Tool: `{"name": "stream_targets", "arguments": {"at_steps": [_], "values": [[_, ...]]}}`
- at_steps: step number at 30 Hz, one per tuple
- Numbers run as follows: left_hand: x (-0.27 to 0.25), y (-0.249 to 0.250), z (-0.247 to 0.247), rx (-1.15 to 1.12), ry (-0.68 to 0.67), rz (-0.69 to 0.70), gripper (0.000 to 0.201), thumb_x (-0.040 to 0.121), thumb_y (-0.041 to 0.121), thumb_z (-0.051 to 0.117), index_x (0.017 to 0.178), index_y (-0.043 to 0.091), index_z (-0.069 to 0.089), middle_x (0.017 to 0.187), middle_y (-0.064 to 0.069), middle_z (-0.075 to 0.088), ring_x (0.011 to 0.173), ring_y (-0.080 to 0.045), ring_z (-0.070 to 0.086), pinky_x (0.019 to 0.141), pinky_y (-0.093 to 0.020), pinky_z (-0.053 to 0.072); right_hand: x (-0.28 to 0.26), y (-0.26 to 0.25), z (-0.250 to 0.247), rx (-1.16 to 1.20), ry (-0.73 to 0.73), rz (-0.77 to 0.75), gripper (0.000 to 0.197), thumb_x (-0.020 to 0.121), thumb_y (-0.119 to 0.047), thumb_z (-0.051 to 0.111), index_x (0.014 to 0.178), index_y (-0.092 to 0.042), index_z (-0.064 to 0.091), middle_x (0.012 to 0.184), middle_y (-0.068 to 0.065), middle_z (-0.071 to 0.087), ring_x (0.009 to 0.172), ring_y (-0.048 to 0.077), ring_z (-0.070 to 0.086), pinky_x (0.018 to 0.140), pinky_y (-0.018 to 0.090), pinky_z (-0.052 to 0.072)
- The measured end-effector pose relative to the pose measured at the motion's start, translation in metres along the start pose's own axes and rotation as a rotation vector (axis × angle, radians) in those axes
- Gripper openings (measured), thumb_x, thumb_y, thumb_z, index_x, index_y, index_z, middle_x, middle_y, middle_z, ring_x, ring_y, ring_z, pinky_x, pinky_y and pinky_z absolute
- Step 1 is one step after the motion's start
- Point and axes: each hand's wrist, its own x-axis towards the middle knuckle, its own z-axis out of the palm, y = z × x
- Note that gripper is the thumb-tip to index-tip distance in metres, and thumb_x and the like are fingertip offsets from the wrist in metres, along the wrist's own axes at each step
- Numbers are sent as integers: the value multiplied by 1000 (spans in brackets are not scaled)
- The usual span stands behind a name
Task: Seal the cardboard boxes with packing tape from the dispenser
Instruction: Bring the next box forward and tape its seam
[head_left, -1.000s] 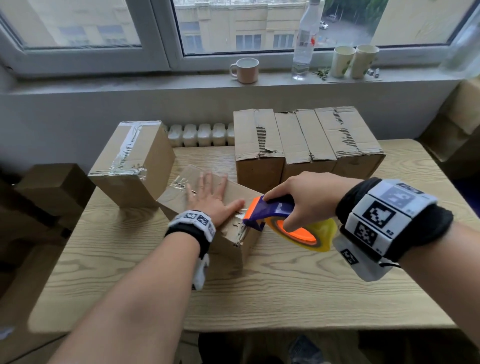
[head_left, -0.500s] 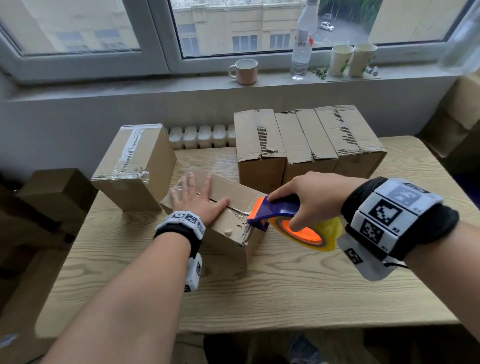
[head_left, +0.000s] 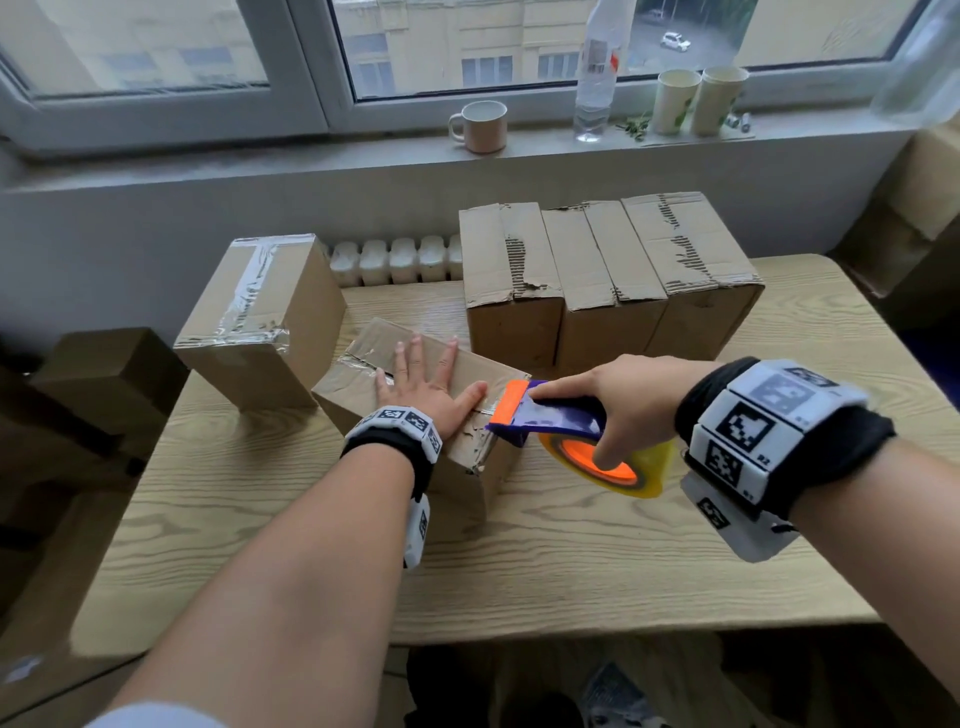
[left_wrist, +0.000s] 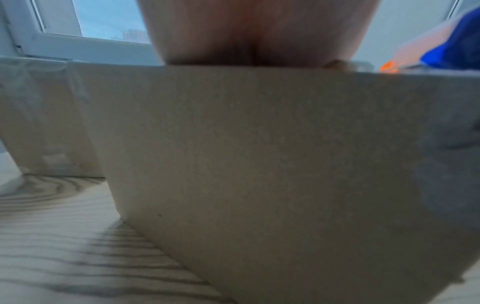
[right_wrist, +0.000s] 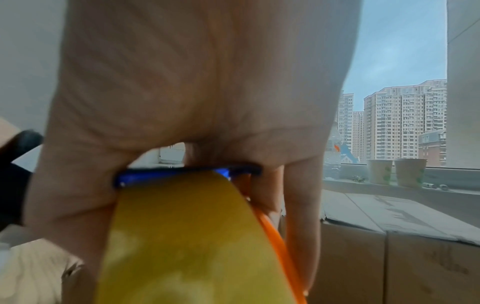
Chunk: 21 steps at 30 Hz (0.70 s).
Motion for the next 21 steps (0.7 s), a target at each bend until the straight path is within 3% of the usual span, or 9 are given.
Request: {"name": "stream_targets", "arguments": {"at_steps": [5,12,18,21], "values": [[2,0,0,24,-8,-4,76,86,76,19,147,45,-13,158,-2,-22,146,-23,-19,116,-54,-3,-9,17,21,50,-7,-19,95,71,-32,70,143,-60,15,99,-9,49,82,17,49,66,26,43],[0,1,-2,30,-34,-6,76,85,77,17,147,45,-16,158,-2,-24,146,-24,-18,117,-54,-3,-29,44,40,41,-56,36,94,70,-34,69,141,-63,14,95,-12,47,83,16,49,77,30,51],[-3,4,-5,-9,-37,-11,76,86,76,21,147,46,-12,158,-1,-24,146,-23,-19,117,-53,-6,-12,30,39,-6,-59,4,87,75,-38,68,143,-59,18,111,-10,52,90,17,49,82,31,51],[-3,4,-4,-13,-27,-11,76,86,76,22,147,46,-12,158,-1,-23,146,-23,-18,117,-52,-6,3,21,38,12,-71,-1,85,75,-36,67,145,-55,21,106,-7,52,92,19,54,85,33,53]]}}
